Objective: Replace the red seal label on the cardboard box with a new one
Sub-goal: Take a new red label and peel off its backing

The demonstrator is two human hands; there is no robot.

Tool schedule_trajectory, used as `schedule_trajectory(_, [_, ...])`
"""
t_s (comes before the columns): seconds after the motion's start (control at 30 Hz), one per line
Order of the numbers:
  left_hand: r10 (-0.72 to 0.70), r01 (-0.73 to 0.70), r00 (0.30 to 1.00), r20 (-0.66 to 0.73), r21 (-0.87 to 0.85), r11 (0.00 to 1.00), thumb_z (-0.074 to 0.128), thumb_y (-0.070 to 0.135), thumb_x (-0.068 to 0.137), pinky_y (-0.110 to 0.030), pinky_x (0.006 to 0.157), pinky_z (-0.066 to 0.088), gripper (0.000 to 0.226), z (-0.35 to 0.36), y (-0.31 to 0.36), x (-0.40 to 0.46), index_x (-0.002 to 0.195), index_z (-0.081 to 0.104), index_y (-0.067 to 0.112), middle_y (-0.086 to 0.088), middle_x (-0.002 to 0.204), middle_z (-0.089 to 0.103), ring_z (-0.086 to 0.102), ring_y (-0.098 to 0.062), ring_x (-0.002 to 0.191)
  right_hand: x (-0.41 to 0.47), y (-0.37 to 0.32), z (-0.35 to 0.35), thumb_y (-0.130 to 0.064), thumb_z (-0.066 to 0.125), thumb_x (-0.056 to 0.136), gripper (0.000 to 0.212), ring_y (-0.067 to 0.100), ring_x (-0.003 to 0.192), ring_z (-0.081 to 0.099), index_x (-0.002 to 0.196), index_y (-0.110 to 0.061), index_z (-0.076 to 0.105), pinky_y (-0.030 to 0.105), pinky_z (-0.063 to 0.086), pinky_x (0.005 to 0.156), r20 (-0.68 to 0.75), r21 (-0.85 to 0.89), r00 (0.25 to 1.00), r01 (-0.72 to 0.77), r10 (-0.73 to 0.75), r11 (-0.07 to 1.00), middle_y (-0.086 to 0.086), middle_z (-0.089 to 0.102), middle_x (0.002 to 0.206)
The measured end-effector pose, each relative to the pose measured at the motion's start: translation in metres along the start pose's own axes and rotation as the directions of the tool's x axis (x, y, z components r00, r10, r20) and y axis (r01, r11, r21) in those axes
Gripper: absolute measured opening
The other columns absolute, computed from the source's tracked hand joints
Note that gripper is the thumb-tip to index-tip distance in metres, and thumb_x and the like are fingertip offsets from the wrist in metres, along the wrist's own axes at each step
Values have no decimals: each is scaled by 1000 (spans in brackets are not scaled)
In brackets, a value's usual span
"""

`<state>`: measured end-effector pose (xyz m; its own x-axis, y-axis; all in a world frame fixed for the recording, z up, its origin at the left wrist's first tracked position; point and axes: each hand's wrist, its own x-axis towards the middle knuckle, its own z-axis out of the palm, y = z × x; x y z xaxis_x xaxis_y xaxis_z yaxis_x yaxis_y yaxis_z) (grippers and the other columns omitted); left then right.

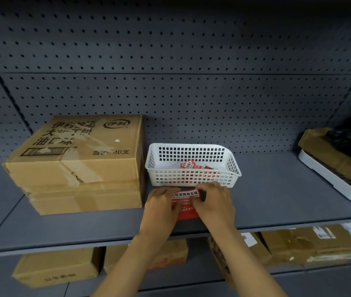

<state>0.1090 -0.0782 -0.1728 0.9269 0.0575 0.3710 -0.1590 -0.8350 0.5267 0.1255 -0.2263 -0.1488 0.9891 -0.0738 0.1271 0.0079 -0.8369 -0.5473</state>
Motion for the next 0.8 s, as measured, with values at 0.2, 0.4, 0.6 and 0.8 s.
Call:
schedule_trajectory(0.2, [2,1,999,48,-49,999,76,20,83,-37,108,47,53,-1,-2,1,134,60,20,-4,128,69,60,-26,124,-1,-1,-4,-16,74,90,22,7,86,65,99,-31,61,21,52,67,-21,256,1000,2,3,967,-17,63,86])
schedule_trajectory(0.4, [-120,110,992,-27,-248,963,75,23,87,-33,96,56,45,-17,3,2,130,62,18,2,119,71,65,-14,110,-2,-1,-27,-10,73,93,22,0,85,64,100,-30,70,24,55,80,20,553,999,-47,43,832,-13,68,88])
schedule_trajectory(0.6, [-327,322,936,129,-692,647,69,18,92,-24,78,60,20,-62,29,11,109,69,28,4,94,77,73,-6,91,-5,-12,-67,-12,71,95,26,10,91,72,97,-38,73,16,58,72,1,769,999,-26,39,638,-6,77,99])
schedule_trajectory(0.8, [-243,376,923,299,-836,400,63,19,96,-20,81,59,17,-101,56,15,100,78,13,2,98,81,76,-12,92,-1,-28,-96,-15,72,94,20,9,86,74,104,-33,72,18,57,66,-51,861,998,28,31,508,-7,78,91])
